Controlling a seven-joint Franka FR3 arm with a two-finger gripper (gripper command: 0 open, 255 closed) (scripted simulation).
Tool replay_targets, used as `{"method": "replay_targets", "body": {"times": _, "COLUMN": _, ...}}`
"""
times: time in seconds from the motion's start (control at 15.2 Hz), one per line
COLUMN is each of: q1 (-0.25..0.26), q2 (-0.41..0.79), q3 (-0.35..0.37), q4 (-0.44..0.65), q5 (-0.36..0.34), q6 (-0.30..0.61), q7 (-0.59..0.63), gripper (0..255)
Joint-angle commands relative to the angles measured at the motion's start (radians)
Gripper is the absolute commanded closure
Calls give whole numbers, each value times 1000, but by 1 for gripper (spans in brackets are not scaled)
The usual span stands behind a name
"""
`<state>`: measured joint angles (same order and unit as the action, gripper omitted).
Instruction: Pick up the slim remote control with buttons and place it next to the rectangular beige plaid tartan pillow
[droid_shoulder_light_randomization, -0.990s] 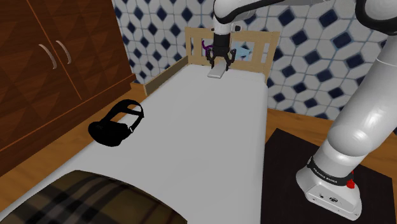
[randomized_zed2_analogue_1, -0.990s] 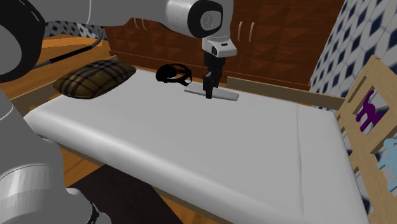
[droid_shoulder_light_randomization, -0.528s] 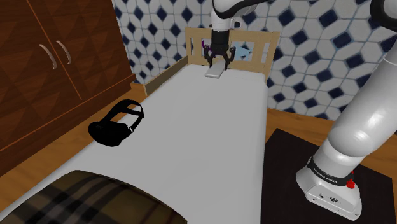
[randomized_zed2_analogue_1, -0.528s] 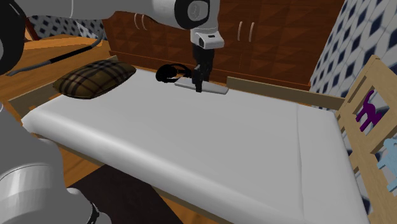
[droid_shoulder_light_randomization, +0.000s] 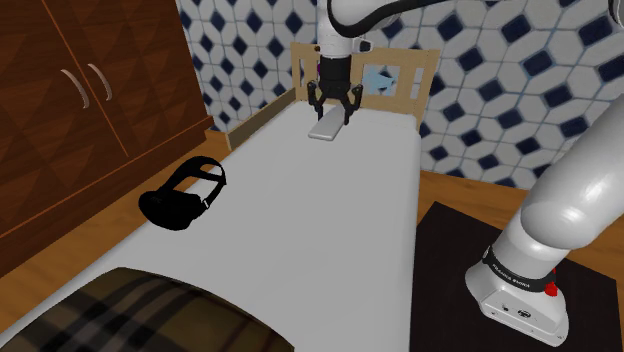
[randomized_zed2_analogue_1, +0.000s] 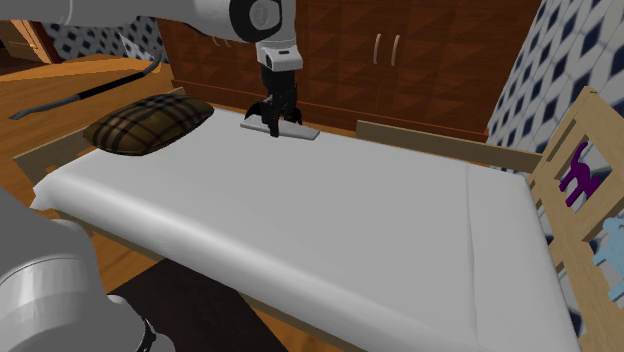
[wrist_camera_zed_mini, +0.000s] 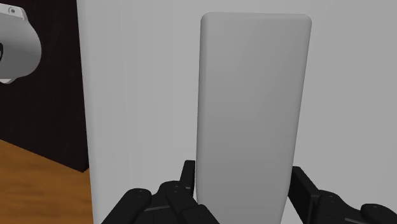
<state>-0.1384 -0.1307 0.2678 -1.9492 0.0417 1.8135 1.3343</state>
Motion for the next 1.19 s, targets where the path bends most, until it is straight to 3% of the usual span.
{"method": "replay_targets", "body": {"times": 0.0, "q1": 21, "q2": -17, "q3": 26, "q4": -10, "q5": 9, "q6": -6, "q7": 45, "gripper": 255}}
{"method": "replay_targets", "body": {"times": 0.53, "q1": 103, "q2": -48, "q3": 136, "q4": -33, "q5": 38, "q6": -5, "q7": 227, "gripper": 255}}
{"method": "replay_targets", "body": {"times": 1.12, "q1": 193, "q2": 1, "q3": 273, "q4": 27, "q5": 37, "q6": -9, "q7": 458, "gripper": 255}}
